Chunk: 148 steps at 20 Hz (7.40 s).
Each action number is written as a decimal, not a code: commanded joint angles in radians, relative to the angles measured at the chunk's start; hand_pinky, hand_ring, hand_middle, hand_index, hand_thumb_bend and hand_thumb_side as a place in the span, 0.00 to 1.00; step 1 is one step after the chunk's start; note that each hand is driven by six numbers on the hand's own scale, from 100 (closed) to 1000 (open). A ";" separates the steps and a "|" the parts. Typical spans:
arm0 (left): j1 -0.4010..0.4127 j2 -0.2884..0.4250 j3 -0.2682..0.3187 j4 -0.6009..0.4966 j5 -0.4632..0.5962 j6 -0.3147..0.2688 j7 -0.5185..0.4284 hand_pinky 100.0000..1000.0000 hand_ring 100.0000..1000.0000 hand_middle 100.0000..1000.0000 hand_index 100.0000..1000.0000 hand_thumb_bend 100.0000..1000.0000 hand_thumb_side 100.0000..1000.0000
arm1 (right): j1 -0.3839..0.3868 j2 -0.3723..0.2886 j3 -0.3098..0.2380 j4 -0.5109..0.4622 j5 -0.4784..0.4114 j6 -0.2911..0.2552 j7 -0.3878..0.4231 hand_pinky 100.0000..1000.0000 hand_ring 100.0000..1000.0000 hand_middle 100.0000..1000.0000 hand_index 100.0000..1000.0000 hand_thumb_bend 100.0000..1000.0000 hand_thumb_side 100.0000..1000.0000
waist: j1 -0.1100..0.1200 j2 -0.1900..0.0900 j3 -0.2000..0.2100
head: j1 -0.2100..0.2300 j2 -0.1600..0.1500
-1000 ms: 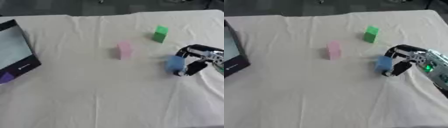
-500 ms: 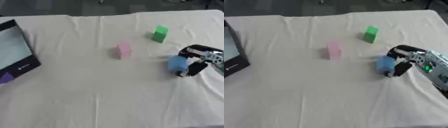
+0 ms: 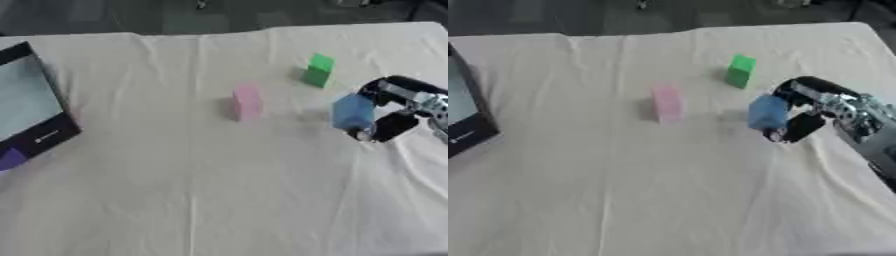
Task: Pick up the objects with one hand, pass them to the other hand, and then place them into the box on the other side of the table.
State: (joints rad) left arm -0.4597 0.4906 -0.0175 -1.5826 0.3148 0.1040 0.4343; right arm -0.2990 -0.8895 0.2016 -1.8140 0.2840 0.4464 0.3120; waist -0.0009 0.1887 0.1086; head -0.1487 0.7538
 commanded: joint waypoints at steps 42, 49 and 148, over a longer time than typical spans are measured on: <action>-0.638 -0.120 -0.445 -0.052 -0.531 0.293 -0.866 0.85 0.78 0.79 0.77 0.14 0.62 | -0.274 0.434 0.150 0.105 -0.195 -0.211 -0.332 0.74 0.69 0.50 0.50 0.03 0.00 | 0.035 -0.062 0.027 | 0.018 0.016; -0.661 -0.157 -0.483 0.027 -0.594 0.310 -0.978 0.85 0.80 0.80 0.79 0.12 0.65 | -0.297 0.453 0.174 0.103 -0.211 -0.228 -0.304 0.74 0.69 0.50 0.50 0.03 0.00 | 0.034 -0.064 0.029 | 0.021 0.016; -0.565 -0.171 -0.422 0.047 -0.950 0.258 -1.066 0.78 0.61 0.39 0.38 0.00 0.00 | -0.267 0.421 0.197 0.034 0.003 -0.190 -0.043 0.78 0.86 0.78 0.83 0.39 0.25 | 0.037 -0.050 0.023 | -0.012 0.016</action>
State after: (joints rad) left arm -1.0032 0.2518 -0.5009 -1.5201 -0.6176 0.3508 -0.6473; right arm -0.5710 -0.4533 0.3960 -1.7810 0.2772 0.2497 0.2624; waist 0.0295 0.1574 0.1308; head -0.1568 0.7714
